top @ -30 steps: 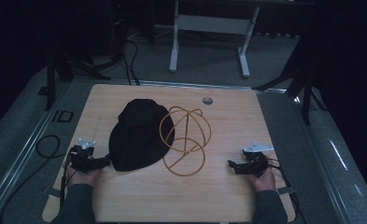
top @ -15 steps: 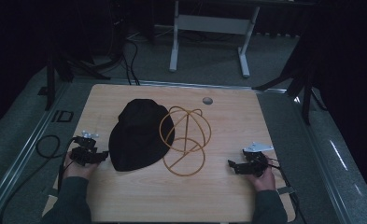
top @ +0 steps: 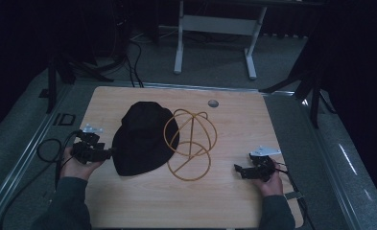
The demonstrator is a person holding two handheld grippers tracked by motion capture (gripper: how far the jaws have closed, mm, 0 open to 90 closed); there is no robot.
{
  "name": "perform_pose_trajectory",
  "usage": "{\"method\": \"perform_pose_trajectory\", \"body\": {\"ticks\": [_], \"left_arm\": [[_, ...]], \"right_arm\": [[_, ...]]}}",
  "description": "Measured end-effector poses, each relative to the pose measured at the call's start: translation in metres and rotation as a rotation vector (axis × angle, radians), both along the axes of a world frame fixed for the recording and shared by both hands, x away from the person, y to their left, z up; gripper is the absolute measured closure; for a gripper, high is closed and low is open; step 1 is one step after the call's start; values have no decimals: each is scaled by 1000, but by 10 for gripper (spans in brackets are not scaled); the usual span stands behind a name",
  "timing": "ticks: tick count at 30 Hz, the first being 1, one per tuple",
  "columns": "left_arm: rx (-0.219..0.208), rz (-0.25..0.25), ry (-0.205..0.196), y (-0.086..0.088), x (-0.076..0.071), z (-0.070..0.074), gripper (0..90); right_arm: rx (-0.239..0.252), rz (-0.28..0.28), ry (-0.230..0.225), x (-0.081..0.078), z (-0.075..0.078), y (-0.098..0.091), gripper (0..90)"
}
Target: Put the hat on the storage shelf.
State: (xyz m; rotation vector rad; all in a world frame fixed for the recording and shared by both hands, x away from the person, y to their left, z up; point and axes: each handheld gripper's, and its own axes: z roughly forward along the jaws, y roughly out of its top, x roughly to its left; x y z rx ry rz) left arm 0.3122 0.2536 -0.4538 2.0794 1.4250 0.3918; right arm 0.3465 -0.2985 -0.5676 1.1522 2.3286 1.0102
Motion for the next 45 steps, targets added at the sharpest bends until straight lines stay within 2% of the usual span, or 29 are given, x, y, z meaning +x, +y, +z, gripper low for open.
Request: {"method": "perform_pose_trajectory", "body": {"ticks": [4, 10, 13, 14, 15, 17, 22, 23, 24, 26, 27, 29, 30, 35, 38, 40, 42, 45], "left_arm": [[-7, -35, 0, -10, 5, 13, 468], [1, -85, 22, -25, 25, 24, 469], [-1, -111, 51, -33, 37, 27, 471], [16, -126, 77, -37, 44, 27, 475], [16, -126, 77, -37, 44, 27, 478], [26, -141, 110, -40, 53, 27, 482], [81, -158, 168, -48, 70, 28, 492], [100, -170, 196, -50, 76, 27, 498], [100, -170, 196, -50, 76, 27, 501], [124, -189, 238, -55, 85, 25, 510], [124, -189, 238, -55, 85, 25, 516], [139, -201, 267, -58, 91, 22, 525], [163, -212, 289, -61, 95, 20, 532], [225, -230, 325, -68, 103, 21, 615], [256, -264, 351, -70, 107, 23, 686], [292, -275, 368, -72, 110, 22, 738], [308, -280, 378, -73, 114, 22, 798], [327, -285, 386, -75, 118, 22, 834]], "right_arm": [[0, 0, 0, 0, 0, 0, 138], [1, -1, 0, 0, 0, 0, 138], [0, 0, 0, 0, 0, 0, 138], [1, -1, 1, 0, 0, 0, 138], [1, -1, 1, 0, 0, 0, 138], [1, 0, 1, 0, 0, 0, 138], [2, 0, -1, 0, 0, 0, 138], [1, 0, -1, 0, 0, 0, 138], [1, 0, -1, 0, 0, 0, 138], [1, 0, -1, 0, 0, 0, 138], [1, 0, -1, 0, 0, 0, 138], [2, 0, -1, 0, 0, 0, 138], [2, 0, -1, 0, 0, 0, 138], [2, 0, 0, 0, 0, 0, 138], [1, 1, -1, 0, 0, 0, 138], [1, 1, -1, 0, 0, 0, 138], [1, 1, -1, 0, 0, 0, 138], [1, 1, -1, 0, 0, 0, 138]]}}
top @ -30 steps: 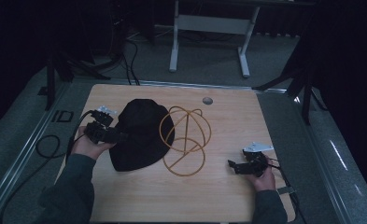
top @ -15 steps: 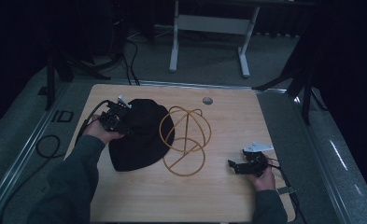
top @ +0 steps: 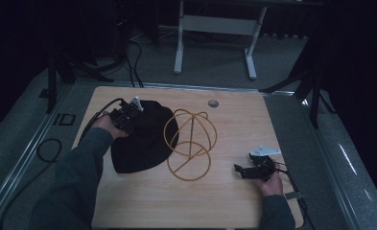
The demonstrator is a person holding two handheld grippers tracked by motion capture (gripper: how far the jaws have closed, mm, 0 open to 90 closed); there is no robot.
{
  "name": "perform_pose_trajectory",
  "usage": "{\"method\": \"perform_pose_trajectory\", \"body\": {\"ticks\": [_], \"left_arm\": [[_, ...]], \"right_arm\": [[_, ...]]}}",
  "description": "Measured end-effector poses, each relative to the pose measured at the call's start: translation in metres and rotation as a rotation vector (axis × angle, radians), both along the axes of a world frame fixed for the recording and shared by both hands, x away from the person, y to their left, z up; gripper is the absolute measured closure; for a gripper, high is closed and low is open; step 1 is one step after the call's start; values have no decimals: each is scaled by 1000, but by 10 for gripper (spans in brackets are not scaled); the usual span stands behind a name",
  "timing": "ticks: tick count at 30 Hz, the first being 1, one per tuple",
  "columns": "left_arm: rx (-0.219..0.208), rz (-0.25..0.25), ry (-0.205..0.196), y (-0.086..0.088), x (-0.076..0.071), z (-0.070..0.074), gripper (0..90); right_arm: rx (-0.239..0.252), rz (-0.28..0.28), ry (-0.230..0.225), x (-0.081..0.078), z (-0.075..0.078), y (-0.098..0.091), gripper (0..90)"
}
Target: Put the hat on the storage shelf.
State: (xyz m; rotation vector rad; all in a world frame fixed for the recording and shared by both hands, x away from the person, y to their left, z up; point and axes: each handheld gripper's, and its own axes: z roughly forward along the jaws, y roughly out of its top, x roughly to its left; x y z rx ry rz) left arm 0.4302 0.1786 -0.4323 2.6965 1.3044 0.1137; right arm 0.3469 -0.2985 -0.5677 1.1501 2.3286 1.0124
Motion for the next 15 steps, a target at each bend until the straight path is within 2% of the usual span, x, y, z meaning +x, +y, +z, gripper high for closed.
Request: {"method": "perform_pose_trajectory", "body": {"ticks": [4, 15], "left_arm": [[22, -3, -10, -1, 5, 4, 848], [-28, -7, -12, 10, 8, 11, 855]], "right_arm": [[0, 1, 0, 0, 0, 0, 138], [-2, 2, 0, 0, 0, 0, 138]]}}
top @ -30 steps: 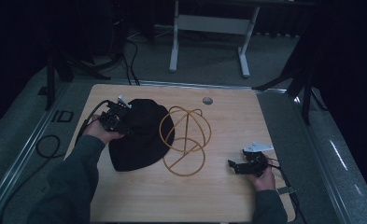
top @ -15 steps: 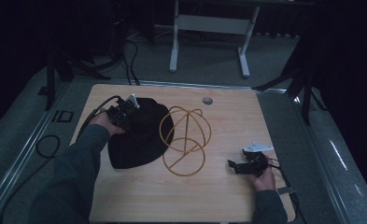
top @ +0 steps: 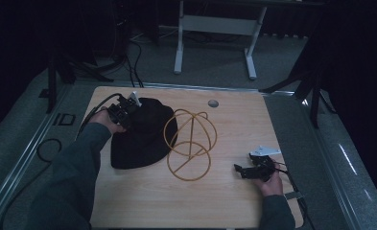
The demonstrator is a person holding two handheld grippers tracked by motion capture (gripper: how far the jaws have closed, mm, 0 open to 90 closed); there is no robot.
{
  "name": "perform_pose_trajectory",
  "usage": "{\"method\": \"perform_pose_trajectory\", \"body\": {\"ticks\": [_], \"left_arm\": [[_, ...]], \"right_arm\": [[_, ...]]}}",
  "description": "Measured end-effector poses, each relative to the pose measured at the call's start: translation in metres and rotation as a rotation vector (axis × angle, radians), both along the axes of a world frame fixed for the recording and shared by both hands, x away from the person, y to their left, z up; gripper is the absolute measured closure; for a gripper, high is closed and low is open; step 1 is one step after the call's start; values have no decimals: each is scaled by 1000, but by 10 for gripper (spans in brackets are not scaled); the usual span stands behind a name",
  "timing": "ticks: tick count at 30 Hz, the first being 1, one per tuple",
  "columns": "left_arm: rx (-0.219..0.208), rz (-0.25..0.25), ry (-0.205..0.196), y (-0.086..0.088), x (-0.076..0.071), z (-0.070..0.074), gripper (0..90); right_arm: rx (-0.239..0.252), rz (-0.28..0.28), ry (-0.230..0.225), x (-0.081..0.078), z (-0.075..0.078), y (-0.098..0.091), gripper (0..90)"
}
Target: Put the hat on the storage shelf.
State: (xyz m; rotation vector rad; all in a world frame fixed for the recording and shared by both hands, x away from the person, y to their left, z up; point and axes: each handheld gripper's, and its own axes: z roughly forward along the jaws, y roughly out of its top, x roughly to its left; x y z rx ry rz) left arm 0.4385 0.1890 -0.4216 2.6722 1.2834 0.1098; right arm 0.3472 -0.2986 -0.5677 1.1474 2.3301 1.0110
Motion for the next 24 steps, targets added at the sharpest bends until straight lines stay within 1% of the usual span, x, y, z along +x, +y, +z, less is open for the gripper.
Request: {"method": "perform_pose_trajectory", "body": {"ticks": [4, 9, 11, 14, 18, 20, 21, 24], "left_arm": [[-15, 2, 5, 6, 0, 3, 855], [-34, 2, -5, 10, -2, 8, 856], [-27, -3, -7, 11, -2, 12, 856], [-15, -4, -28, 10, -4, 19, 857], [-35, -10, -30, 11, -6, 26, 857], [-48, -6, -37, 13, -7, 28, 857], [-50, -2, -44, 14, -7, 30, 857], [-38, 4, -58, 15, -7, 35, 857]], "right_arm": [[0, 0, 0, 0, 0, 0, 138], [0, 0, 0, 0, 0, 0, 138], [0, 0, 0, 0, 0, 0, 138], [0, 0, 0, 0, 0, 0, 138], [0, -1, 1, 0, 0, 0, 138], [0, 0, 0, 0, 0, 0, 138], [0, 0, 0, 0, 0, 0, 138], [-1, 0, 0, 0, 0, 0, 138]]}}
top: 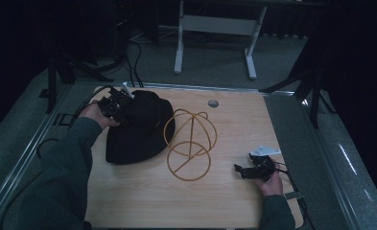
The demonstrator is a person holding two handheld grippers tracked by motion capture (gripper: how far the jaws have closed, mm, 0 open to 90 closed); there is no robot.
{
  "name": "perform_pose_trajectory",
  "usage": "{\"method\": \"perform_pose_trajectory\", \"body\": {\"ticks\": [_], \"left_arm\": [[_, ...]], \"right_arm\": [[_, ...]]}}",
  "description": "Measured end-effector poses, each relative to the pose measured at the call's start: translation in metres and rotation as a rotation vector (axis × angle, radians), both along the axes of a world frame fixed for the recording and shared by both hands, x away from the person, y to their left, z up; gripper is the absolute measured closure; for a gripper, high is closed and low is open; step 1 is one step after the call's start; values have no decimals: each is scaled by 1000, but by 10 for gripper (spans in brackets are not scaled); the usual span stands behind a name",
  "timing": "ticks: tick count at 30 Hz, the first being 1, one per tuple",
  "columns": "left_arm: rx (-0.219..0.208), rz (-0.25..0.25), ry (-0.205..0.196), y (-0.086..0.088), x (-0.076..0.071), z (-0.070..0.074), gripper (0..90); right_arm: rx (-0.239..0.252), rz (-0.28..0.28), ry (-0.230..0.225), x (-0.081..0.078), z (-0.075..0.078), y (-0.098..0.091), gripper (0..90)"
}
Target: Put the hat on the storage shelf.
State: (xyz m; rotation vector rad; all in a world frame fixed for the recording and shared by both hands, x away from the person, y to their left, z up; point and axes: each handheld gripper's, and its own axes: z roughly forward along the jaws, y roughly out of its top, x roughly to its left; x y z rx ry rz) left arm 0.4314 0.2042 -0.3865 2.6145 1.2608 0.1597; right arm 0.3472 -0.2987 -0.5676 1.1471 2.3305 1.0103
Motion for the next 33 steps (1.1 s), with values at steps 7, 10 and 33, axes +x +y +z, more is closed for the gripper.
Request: {"method": "perform_pose_trajectory", "body": {"ticks": [7, 10, 33], "left_arm": [[-41, -3, -28, 3, -1, 18, 857], [-67, -12, -42, 3, -3, 27, 857], [-116, -68, -94, 10, 0, 80, 857]], "right_arm": [[2, -1, 0, 0, 0, 0, 138], [3, -1, 0, 0, 0, 0, 138], [1, 0, 1, 0, 0, 0, 138]]}}
